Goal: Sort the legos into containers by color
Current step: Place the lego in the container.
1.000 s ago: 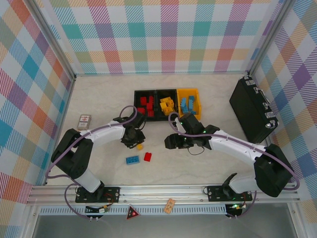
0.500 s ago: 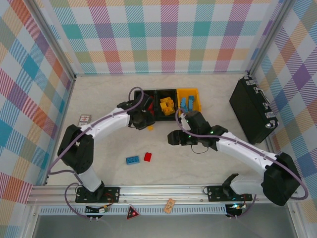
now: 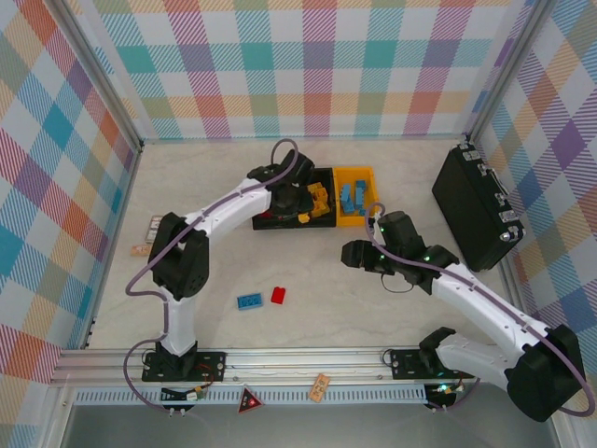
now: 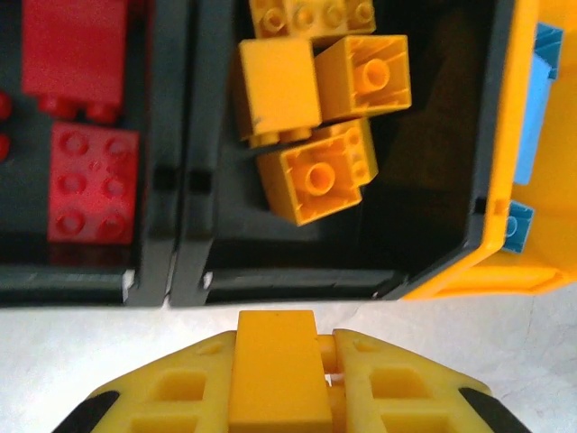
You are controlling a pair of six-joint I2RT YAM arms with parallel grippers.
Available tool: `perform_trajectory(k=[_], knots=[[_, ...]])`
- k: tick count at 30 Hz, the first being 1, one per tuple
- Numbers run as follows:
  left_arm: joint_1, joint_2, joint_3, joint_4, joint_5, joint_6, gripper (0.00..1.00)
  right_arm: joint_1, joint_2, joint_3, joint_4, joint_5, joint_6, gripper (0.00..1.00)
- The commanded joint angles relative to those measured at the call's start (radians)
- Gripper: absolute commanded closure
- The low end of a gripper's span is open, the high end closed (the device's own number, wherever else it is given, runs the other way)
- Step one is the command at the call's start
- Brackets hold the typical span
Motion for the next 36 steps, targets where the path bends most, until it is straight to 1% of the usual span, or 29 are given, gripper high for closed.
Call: perform_trajectory(k=[1,10,14,17,21,26,29,34,36], knots=[[-0.007,0.06,0.109,-0.061,-0.032,0.064,0.81,-0.008,-0.007,-0.013,-0.012,0.011,0.023,0.39],[-0.003,0.266,0.426,-0.156,-0.157,0.181,0.8,-0.011,0.021,0.0,0.03,0.015,0.017,0.39],[0.0,0.358,0.563,-0.18,-0.222,0.229,0.8,-0.015,0.054,0.037,0.041,0.031,0.002,0.38],[0.006,0.417,0.65,-0.186,-0.246,0.258,0.79,-0.017,0.084,0.07,0.042,0.026,-0.009,0.38],[0.018,0.482,0.738,-0.187,-0.268,0.278,0.77,-0.016,0.11,0.088,0.048,0.021,-0.013,0.38],[0.032,0.524,0.774,-0.157,-0.259,0.302,0.75,-0.019,0.113,0.084,0.044,0.026,-0.008,0.38],[0.037,0.54,0.789,-0.155,-0.264,0.312,0.7,-0.018,0.113,0.081,0.043,0.029,-0.004,0.38],[0.04,0.528,0.792,-0.151,-0.262,0.314,0.53,-0.019,0.123,0.079,0.047,0.026,0.003,0.38],[0.037,0.516,0.791,-0.151,-0.252,0.314,0.52,-0.018,0.128,0.08,0.049,0.023,0.004,0.38]])
